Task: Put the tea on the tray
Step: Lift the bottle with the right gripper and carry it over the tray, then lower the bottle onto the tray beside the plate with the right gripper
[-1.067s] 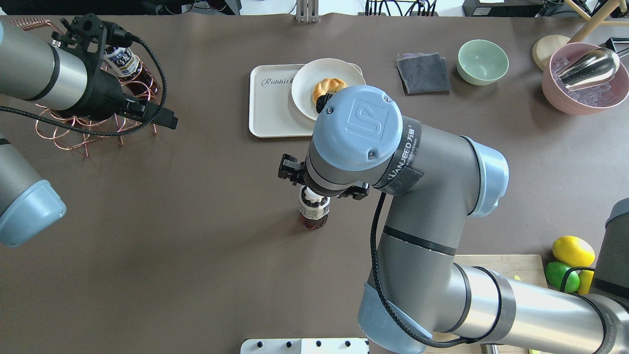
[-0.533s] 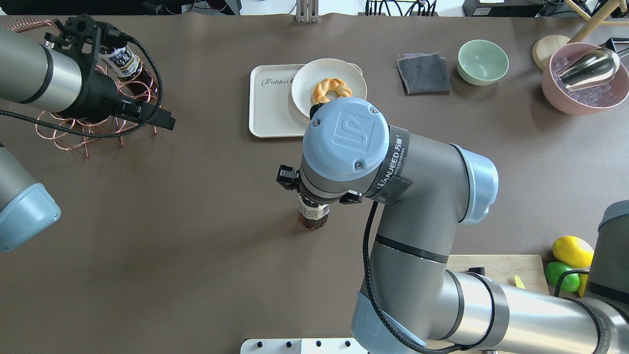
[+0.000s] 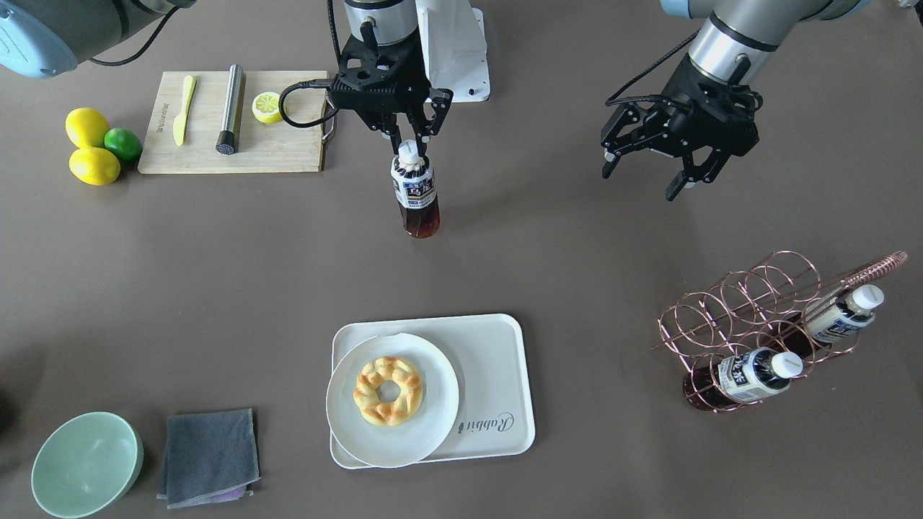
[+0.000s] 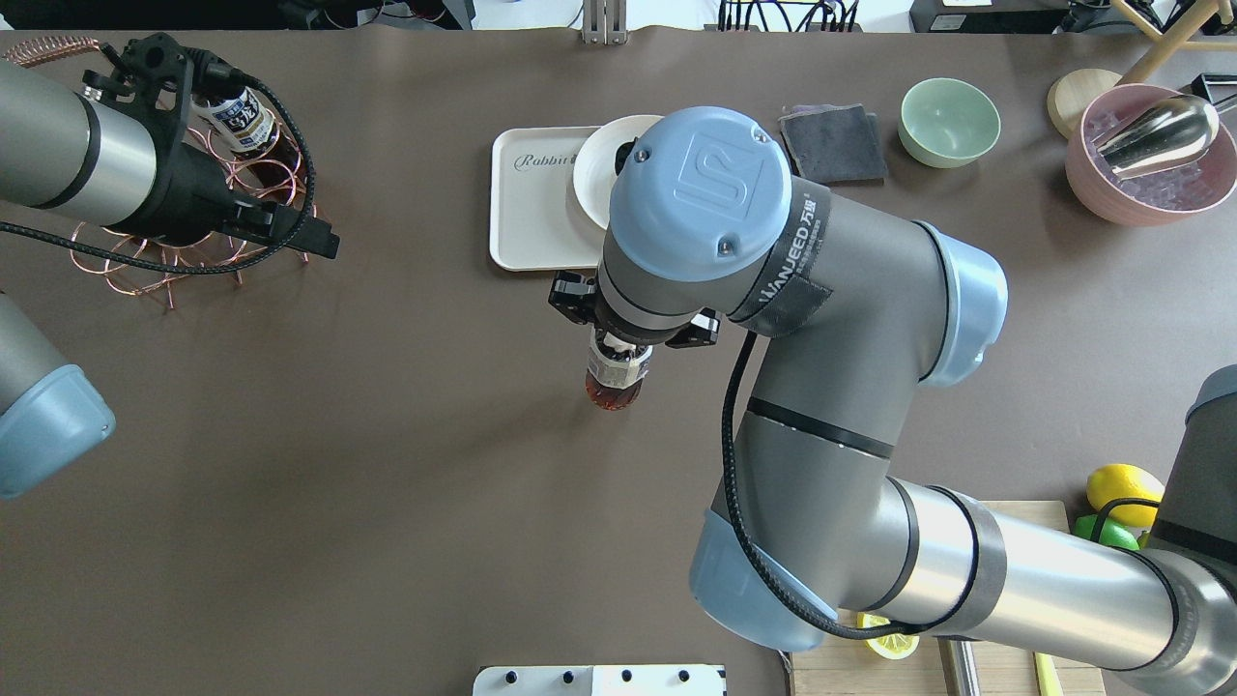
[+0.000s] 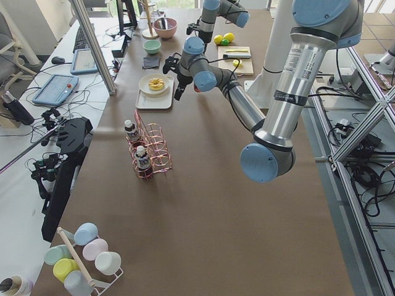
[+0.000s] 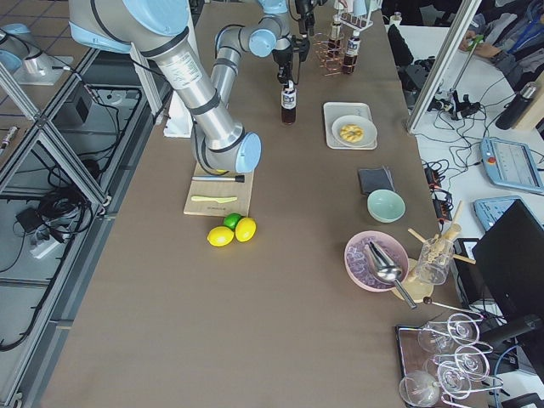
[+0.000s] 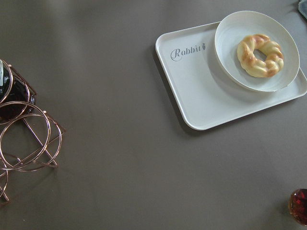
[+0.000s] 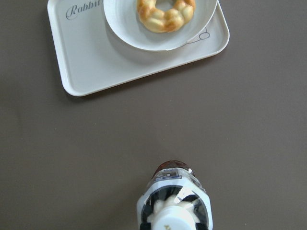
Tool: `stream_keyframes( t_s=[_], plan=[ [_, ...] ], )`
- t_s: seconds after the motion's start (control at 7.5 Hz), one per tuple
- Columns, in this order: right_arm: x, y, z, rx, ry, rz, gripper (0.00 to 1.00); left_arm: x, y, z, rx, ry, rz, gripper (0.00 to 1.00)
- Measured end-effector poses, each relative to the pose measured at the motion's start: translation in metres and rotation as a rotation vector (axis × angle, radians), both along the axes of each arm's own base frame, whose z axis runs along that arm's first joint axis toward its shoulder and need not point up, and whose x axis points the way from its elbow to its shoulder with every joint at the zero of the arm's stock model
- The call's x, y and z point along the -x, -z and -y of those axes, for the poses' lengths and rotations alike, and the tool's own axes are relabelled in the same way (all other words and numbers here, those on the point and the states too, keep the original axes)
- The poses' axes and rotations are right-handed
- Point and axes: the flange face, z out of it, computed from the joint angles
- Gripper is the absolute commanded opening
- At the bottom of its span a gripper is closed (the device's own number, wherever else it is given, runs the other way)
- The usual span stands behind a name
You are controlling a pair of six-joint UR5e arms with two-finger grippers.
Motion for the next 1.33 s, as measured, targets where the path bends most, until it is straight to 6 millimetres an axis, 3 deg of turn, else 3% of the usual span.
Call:
stream_keyframes(
  t_s=[0.27, 0.4, 0.8, 1.07, 1.33],
  plan=[
    [-0.011, 0.023, 0.05, -0.015, -0.029, -0.008, 0.0, 0.0, -0.001, 0.0, 0.001, 0.0, 0.001, 0.97],
    [-0.012, 0.038, 0.088, -0.01, -0.044, -0.02, 0.0, 0.0, -0.003, -0.001, 0.002, 0.0, 0.003, 0.97],
    [0.024, 0.068, 0.208, 0.012, -0.112, -0.039, 0.0, 0.019, -0.03, -0.017, 0.024, 0.001, 0.026, 0.97],
    [0.042, 0.064, 0.25, 0.018, -0.134, -0.043, 0.0, 0.036, -0.037, -0.015, 0.034, 0.025, 0.031, 0.97],
    [0.059, 0.07, 0.272, 0.036, -0.154, -0.026, 0.0, 0.041, -0.041, -0.014, 0.04, 0.035, 0.036, 0.97]
  ],
)
